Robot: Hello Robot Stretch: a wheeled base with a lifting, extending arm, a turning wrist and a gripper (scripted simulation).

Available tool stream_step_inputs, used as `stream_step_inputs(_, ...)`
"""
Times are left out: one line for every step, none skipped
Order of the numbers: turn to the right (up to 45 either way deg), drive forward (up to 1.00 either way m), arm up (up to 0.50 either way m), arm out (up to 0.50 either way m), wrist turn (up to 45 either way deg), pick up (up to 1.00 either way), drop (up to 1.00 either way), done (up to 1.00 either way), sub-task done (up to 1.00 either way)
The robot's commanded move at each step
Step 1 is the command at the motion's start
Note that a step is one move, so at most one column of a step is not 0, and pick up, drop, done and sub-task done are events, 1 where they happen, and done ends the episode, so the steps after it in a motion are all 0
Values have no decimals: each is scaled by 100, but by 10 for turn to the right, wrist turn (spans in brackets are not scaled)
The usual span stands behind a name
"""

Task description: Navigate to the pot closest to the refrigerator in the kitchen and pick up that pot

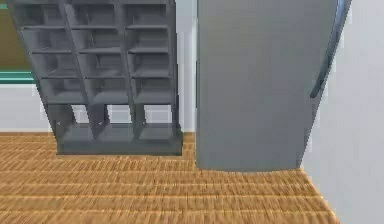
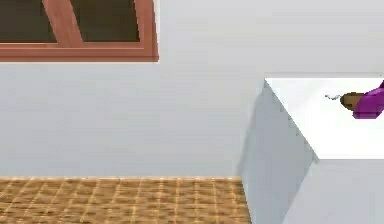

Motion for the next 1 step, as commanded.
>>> stream_step_inputs(0,90,0,0,0,0,0,0,0)
